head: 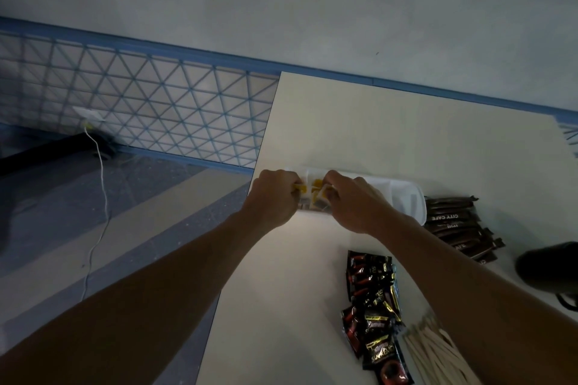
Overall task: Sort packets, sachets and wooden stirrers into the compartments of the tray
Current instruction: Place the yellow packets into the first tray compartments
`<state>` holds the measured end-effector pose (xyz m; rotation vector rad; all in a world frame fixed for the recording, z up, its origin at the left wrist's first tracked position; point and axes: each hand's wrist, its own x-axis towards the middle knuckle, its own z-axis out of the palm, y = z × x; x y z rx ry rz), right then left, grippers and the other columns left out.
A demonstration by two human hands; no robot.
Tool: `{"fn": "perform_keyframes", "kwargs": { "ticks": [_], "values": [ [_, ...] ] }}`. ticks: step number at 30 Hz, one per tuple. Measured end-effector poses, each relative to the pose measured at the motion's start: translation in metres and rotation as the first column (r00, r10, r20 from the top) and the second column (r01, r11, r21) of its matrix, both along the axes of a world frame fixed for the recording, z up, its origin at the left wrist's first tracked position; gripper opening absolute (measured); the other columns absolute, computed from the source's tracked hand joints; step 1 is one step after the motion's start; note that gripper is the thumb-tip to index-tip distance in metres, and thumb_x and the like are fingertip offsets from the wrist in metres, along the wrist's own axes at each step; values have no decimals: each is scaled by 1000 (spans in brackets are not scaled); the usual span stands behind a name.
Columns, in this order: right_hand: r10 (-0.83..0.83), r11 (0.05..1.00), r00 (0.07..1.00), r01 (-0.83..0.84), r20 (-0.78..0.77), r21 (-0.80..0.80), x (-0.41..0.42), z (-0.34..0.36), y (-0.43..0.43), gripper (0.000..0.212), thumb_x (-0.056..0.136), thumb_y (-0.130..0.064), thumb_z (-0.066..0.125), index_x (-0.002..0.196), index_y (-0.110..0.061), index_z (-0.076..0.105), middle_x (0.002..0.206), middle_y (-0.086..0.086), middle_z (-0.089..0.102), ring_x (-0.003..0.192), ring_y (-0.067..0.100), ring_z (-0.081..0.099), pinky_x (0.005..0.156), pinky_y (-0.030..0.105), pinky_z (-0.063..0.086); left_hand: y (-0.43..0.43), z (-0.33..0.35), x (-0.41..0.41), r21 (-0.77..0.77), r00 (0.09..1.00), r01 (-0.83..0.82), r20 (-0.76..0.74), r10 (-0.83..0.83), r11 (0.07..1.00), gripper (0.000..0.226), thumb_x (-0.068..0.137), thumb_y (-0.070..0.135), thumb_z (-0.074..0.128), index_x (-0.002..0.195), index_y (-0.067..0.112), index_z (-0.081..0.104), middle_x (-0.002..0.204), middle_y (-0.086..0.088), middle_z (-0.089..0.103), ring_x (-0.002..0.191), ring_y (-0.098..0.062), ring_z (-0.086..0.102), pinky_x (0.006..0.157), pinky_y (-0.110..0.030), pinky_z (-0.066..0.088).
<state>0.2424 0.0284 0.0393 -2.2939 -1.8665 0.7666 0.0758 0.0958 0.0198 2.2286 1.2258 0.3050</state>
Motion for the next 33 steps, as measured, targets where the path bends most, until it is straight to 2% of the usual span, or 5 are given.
{"fn": "perform_keyframes", "kwargs": {
  "ticks": [3, 16, 22, 29, 33],
  "values": [
    [49, 999, 997, -47, 65, -26, -1, -1, 0, 19, 96, -22, 43, 113, -22, 52, 100, 10, 61, 87, 32, 57, 75, 39, 50, 1, 1, -1, 5, 1000, 6, -14, -6, 1000, 15, 87, 11, 58, 89, 9, 72, 75, -11, 70, 66, -29, 67, 62, -39, 58],
    [56, 995, 986, -69, 158, 76, -7, -15, -2, 28, 95, -22, 48, 122, -28, 56, 98, 10, 65, 90, 35, 64, 68, 33, 43, 6, 6, -2, 34, 997, 11, -79, -8, 999, 23, 82, 8, 60, 96, 17, 76, 82, -8, 71, 73, -26, 66, 64, -32, 56],
    [66, 994, 986, -79, 154, 80, -9, -18, 0, 27, 95, -26, 48, 117, -33, 62, 100, 6, 67, 93, 31, 65, 67, 31, 40, 3, 5, -2, -7, 985, 18, -170, -19, 1000, 21, 86, 19, 62, 103, 20, 75, 89, -10, 69, 80, -30, 67, 71, -40, 59],
    [23, 995, 994, -33, 105, 96, -10, -19, 3, 16, 90, -31, 54, 99, -31, 67, 93, -3, 70, 86, 25, 66, 69, 31, 50, 2, 4, -3, 51, 995, -83, -58, 86, 995, 12, 87, 15, 64, 90, 16, 75, 74, -5, 68, 66, -22, 63, 55, -29, 50],
    [2, 994, 997, -10, 78, 105, -12, -13, 8, 14, 86, -37, 63, 98, -33, 69, 97, -8, 71, 92, 21, 66, 77, 32, 51, 6, 3, -6, 54, 995, -96, -2, 96, 994, 13, 84, 12, 65, 90, 16, 76, 74, -5, 71, 66, -23, 66, 59, -35, 57]
  ]
}}
